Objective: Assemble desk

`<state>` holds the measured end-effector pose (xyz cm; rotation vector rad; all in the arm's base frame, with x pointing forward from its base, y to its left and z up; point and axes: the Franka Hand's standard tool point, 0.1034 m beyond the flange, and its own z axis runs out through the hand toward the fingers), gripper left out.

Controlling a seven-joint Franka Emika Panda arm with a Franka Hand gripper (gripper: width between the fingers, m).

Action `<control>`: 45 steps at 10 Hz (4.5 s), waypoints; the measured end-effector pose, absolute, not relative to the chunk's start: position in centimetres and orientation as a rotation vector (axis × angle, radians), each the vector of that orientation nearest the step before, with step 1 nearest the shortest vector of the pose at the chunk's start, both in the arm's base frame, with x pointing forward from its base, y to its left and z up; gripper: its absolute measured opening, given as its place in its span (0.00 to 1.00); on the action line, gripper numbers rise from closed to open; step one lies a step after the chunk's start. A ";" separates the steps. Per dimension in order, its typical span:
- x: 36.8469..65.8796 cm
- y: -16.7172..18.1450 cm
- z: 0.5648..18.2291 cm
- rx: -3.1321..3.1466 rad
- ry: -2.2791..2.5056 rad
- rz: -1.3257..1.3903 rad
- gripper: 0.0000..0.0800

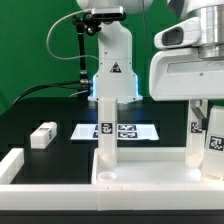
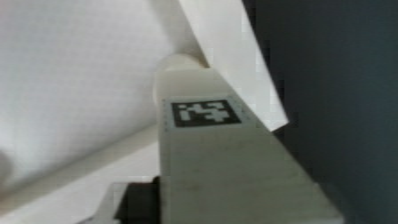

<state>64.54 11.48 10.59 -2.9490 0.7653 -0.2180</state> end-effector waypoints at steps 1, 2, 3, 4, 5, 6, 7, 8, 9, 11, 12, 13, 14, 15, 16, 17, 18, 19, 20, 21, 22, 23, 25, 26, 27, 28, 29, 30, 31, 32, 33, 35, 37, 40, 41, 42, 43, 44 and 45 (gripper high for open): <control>64.5 11.5 10.6 -2.922 0.852 -0.212 0.39; 64.4 11.3 10.5 -2.824 1.122 -0.194 0.39; 64.3 11.1 10.5 -2.718 1.347 -0.181 0.38; 64.2 10.8 10.4 -2.568 1.577 -0.149 0.38; 64.2 10.4 10.3 -2.359 1.814 -0.088 0.38; 64.1 10.1 10.3 -2.207 1.938 -0.037 0.38; 64.0 10.1 10.2 -2.161 1.976 -0.033 0.38; 63.9 10.3 10.2 -2.142 1.998 -0.031 0.38; 63.9 10.3 10.2 -2.154 1.986 -0.032 0.38; 63.9 10.9 10.4 -2.403 1.738 -0.051 0.61; 64.3 11.1 10.8 -2.564 1.478 -0.083 0.74; 64.3 11.0 10.8 -2.671 1.269 -0.099 0.74; 64.2 11.0 10.8 -2.747 1.098 -0.109 0.80; 64.2 10.9 10.7 -2.771 1.052 -0.116 0.81; 64.2 10.7 10.7 -2.804 0.987 -0.124 0.81; 64.2 10.6 10.7 -2.845 0.885 -0.134 0.81; 64.2 10.6 10.7 -2.932 0.679 -0.156 0.81; 64.1 11.1 10.7 -3.053 0.260 -0.186 0.81; 64.2 10.4 10.7 -3.079 -0.203 -0.201 0.81; 64.2 10.2 10.6 -3.079 -0.091 -0.196 0.81; 64.2 10.2 10.6 -3.078 -0.069 -0.195 0.81; 64.2 10.2 10.6 -3.078 -0.039 -0.194 0.65; 64.2 10.2 10.6 -3.064 0.175 -0.186 0.36; 64.2 10.2 10.6 -3.057 0.246 -0.183 0.36; 64.2 10.2 10.6 -3.036 0.391 -0.178 0.36; 64.2 10.2 10.5 -3.016 0.506 -0.173 0.36; 64.2 10.5 10.6 -2.958 0.750 -0.162 0.36; 64.2 10.3 10.6 -2.874 0.991 -0.150 0.36; 64.1 10.0 10.5 -2.765 1.204 -0.126 0.36; 64.1 9.9 10.5 -2.686 1.356 -0.105 0.36; 64.1 10.0 10.5 -2.538 1.592 -0.074 0.36; 64.1 10.3 10.5 -2.288 1.911 -0.028 0.37; 64.0 10.9 10.5 -2.151 2.070 0.014 0.37; 63.9 10.8 10.4 -2.238 1.984 0.005 0.59; 63.5 10.7 10.4 -2.481 1.718 0.007 0.73; 63.6 11.0 10.5 -2.610 1.511 -0.003 0.73; 63.4 11.6 10.4 -2.720 1.288 -0.014 0.80; 62.9 12.5 10.5 -2.727 1.284 -0.038 0.81; 62.8 12.5 10.5 -2.788 1.154 -0.046 0.81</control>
Offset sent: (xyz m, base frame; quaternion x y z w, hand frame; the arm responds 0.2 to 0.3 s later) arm -0.0121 -0.0078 -0.0064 -0.0004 -0.0244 0.4010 0.9158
